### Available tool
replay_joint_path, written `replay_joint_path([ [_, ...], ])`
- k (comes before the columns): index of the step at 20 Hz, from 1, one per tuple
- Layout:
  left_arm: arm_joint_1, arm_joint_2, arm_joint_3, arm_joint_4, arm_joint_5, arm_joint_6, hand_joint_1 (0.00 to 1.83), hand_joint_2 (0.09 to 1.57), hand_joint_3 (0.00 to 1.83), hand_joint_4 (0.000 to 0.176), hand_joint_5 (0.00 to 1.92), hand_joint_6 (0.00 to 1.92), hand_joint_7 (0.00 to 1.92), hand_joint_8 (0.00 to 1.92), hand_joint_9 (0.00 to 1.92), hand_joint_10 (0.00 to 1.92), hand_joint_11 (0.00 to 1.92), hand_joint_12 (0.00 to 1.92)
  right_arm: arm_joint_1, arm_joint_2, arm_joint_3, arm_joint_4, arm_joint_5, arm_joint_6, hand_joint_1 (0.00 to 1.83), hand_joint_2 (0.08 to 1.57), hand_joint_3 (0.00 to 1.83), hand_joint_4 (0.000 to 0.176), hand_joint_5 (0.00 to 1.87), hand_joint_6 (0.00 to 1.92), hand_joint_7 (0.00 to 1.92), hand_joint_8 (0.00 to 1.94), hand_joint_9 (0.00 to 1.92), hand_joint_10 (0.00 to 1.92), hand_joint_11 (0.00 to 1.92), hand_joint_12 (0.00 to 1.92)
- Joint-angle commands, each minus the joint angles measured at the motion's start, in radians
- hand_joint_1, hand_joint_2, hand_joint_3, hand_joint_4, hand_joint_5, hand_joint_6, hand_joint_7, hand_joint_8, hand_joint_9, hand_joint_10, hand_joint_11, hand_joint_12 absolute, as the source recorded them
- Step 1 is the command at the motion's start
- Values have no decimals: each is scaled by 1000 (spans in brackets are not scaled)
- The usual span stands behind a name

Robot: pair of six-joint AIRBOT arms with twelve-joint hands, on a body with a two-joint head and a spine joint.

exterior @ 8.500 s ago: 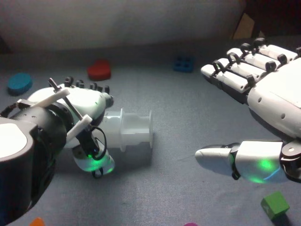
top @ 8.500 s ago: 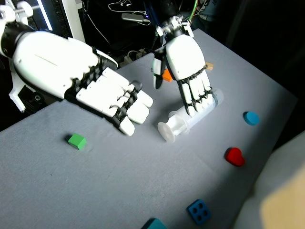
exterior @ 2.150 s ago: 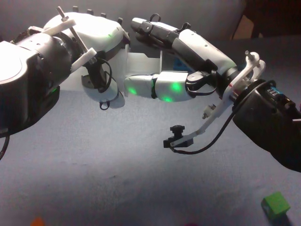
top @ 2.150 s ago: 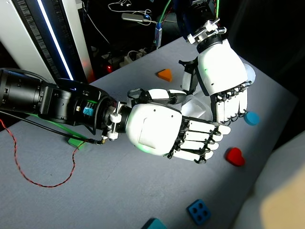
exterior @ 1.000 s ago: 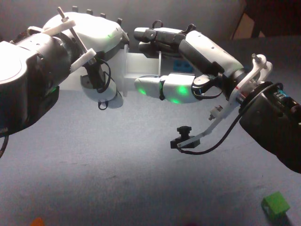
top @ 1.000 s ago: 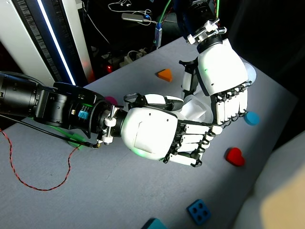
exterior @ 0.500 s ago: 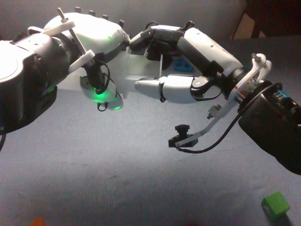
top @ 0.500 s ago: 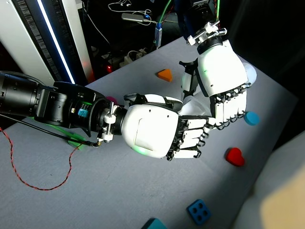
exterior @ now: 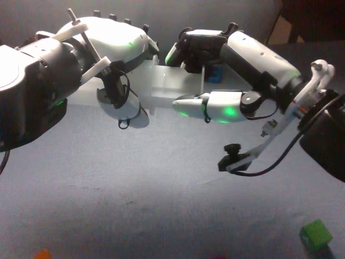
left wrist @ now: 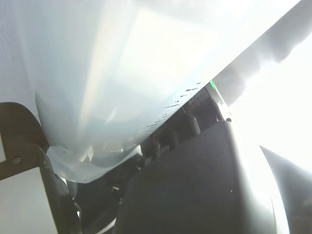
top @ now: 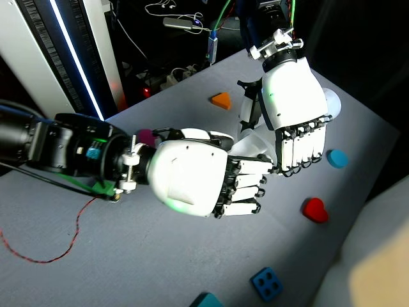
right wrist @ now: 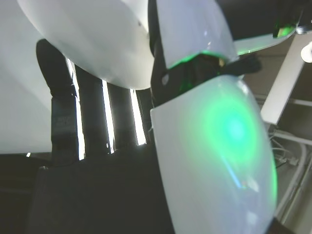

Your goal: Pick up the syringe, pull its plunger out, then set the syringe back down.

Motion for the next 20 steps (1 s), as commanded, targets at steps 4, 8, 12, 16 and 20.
replay_joint_path([
  [4, -8, 28, 26, 94, 90, 32, 1355, 1185, 1, 0, 824, 1107, 861, 1285, 716, 1442, 591, 1356, -12, 57, -8, -46, 106, 4, 1363, 1172, 0, 0, 710, 1209, 932, 1061, 854, 1417, 839, 1445],
  [8, -4, 35, 38, 105, 77, 32, 1357, 1181, 0, 0, 813, 1115, 876, 1262, 737, 1427, 596, 1364, -20, 98, -22, -52, 105, 4, 1361, 1179, 1, 0, 704, 1209, 911, 1118, 839, 1427, 824, 1450],
  [12, -5, 40, 44, 107, 71, 32, 1352, 1193, 1, 0, 806, 1149, 845, 1297, 698, 1458, 560, 1372, -24, 144, -41, -61, 94, 14, 1359, 1185, 1, 0, 694, 1218, 898, 1146, 825, 1444, 804, 1454],
  [16, -5, 41, 43, 107, 71, 29, 1355, 1184, 0, 0, 838, 1107, 848, 1287, 722, 1436, 582, 1374, -26, 177, -44, -78, 91, 24, 1360, 1186, 0, 0, 697, 1221, 897, 1144, 824, 1446, 806, 1458],
  [20, -4, 41, 39, 107, 77, 20, 1356, 1185, 0, 0, 828, 1088, 856, 1289, 723, 1443, 590, 1377, -25, 203, -46, -87, 88, 34, 1363, 1172, 0, 0, 715, 1211, 939, 1052, 848, 1422, 860, 1449],
])
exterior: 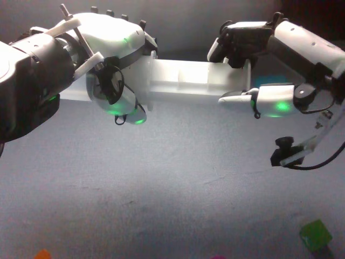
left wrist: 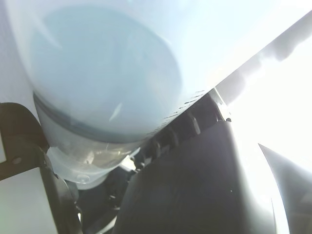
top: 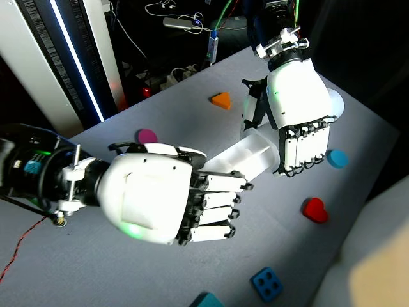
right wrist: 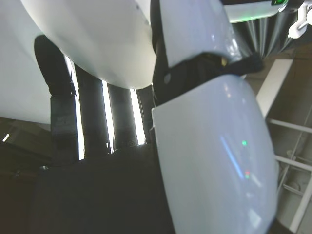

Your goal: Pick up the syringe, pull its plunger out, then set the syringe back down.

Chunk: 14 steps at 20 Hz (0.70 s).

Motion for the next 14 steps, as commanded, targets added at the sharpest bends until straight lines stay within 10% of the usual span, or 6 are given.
replay_joint_path([
  [1, -5, 28, 17, 80, 127, 39, 1356, 1185, 0, 0, 823, 1090, 859, 1289, 725, 1442, 592, 1377, 3, 25, 7, 16, 133, -3, 1363, 1171, 0, 0, 713, 1211, 941, 1048, 850, 1420, 854, 1444],
  [14, -7, 30, 4, 80, 130, 39, 1356, 1186, 0, 0, 801, 1120, 865, 1272, 732, 1446, 584, 1387, -13, 74, 5, -2, 132, 23, 1362, 1179, 0, 0, 691, 1214, 928, 1083, 838, 1439, 862, 1459],
])
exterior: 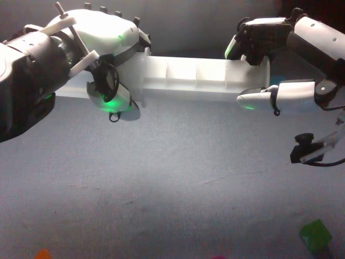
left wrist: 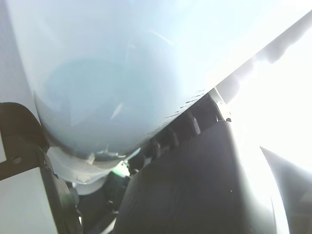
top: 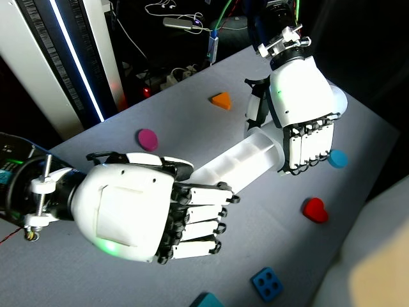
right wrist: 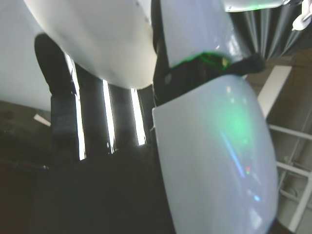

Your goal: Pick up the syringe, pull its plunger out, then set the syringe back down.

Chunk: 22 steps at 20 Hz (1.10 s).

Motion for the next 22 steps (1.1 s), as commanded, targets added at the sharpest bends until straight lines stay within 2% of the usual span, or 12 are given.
replay_joint_path([
  [1, -7, 21, 9, 68, 105, 34, 1356, 1185, 0, 0, 804, 1117, 865, 1271, 734, 1444, 585, 1387, 4, 20, 9, 33, 139, -4, 1361, 1179, 0, 0, 693, 1215, 930, 1081, 836, 1439, 862, 1458],
  [22, -5, 23, -4, 68, 105, 34, 1356, 1186, 1, 0, 800, 1107, 877, 1269, 722, 1449, 568, 1398, 5, 14, 7, 24, 153, -7, 1361, 1176, 0, 0, 702, 1231, 936, 1063, 835, 1423, 833, 1438],
])
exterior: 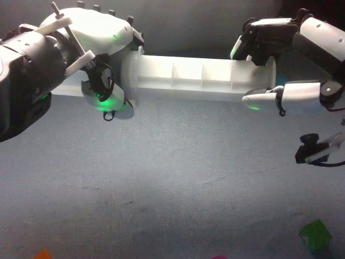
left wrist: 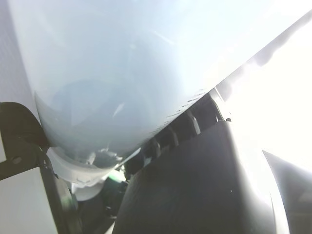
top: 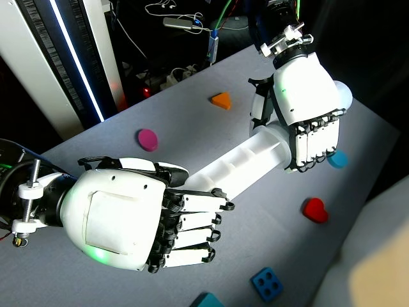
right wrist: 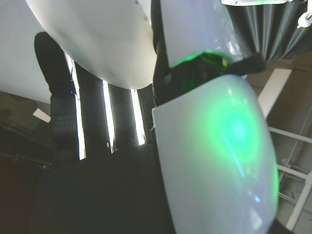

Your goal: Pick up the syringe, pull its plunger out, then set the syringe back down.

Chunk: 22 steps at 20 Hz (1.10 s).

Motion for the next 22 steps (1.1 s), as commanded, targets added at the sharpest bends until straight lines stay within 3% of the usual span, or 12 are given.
replay_joint_path([
  [1, -5, 19, 2, 61, 76, 18, 1356, 1186, 0, 0, 801, 1108, 877, 1269, 722, 1449, 578, 1400, 19, 4, 7, 25, 141, -6, 1360, 1175, 0, 0, 715, 1236, 932, 1060, 831, 1422, 828, 1437],
  [2, -5, 20, 2, 61, 76, 18, 1356, 1185, 0, 0, 808, 1106, 872, 1272, 723, 1449, 597, 1405, 21, 1, 7, 23, 141, -8, 1360, 1171, 0, 0, 736, 1236, 925, 1051, 836, 1409, 820, 1435],
  [3, -5, 20, 3, 61, 74, 18, 1356, 1185, 0, 0, 811, 1104, 870, 1272, 724, 1449, 603, 1406, 23, -1, 7, 20, 141, -9, 1455, 1167, 4, 0, 707, 1220, 870, 1074, 802, 1340, 818, 1600],
  [5, -4, 20, 3, 61, 70, 18, 1357, 1182, 0, 0, 817, 1099, 873, 1264, 729, 1442, 589, 1389, 28, -4, 7, 13, 136, -9, 1467, 1221, 4, 0, 600, 1341, 714, 1278, 663, 1481, 766, 1704],
  [6, -3, 20, 1, 61, 70, 18, 1357, 1182, 0, 0, 820, 1103, 875, 1261, 726, 1441, 576, 1387, 28, -4, 7, 5, 132, -9, 1341, 1229, 0, 0, 516, 853, 726, 1372, 510, 1134, 527, 1491],
  [7, -2, 20, -1, 61, 70, 13, 1356, 1181, 0, 0, 834, 1104, 870, 1261, 722, 1438, 581, 1391, 28, -4, 7, -5, 128, -9, 1116, 1156, 0, 0, 502, 248, 487, 467, 396, 728, 289, 1355],
  [9, -1, 20, -5, 61, 70, 13, 1358, 1176, 0, 0, 843, 1084, 868, 1247, 745, 1428, 613, 1390, 28, -4, 6, -25, 120, -7, 976, 1124, 0, 0, 436, 35, 494, 102, 365, 323, 99, 1261],
  [11, 0, 20, -6, 61, 70, 13, 1358, 1176, 0, 0, 852, 1069, 862, 1255, 745, 1432, 615, 1389, 28, -3, 4, -44, 110, -1, 936, 1109, 0, 0, 410, 9, 475, 33, 354, 176, 27, 1214],
  [14, 0, 20, -7, 61, 67, 12, 1359, 1174, 0, 0, 861, 1057, 867, 1254, 740, 1430, 605, 1383, 30, 0, -10, -73, 74, -1, 854, 1049, 0, 0, 216, 4, 244, 5, 185, 9, 0, 636],
  [15, 0, 20, -7, 61, 67, 11, 1359, 1174, 0, 0, 861, 1057, 867, 1254, 740, 1430, 605, 1383, 30, 3, -16, -81, 63, -1, 854, 1049, 0, 0, 216, 4, 244, 5, 185, 9, 0, 636],
  [17, 3, 20, -8, 61, 67, -1, 1357, 1182, 1, 0, 800, 1114, 891, 1245, 724, 1442, 564, 1384, 30, 14, -37, -93, 39, -2, 687, 1026, 0, 0, 46, 0, 62, 0, 25, 0, 0, 295],
  [22, 45, 15, -18, 61, 61, -88, 1358, 1177, 0, 0, 847, 1071, 880, 1251, 722, 1438, 572, 1396, 41, 97, -139, -93, -25, -146, 454, 891, 0, 1, 0, 0, 0, 0, 0, 0, 0, 31],
])
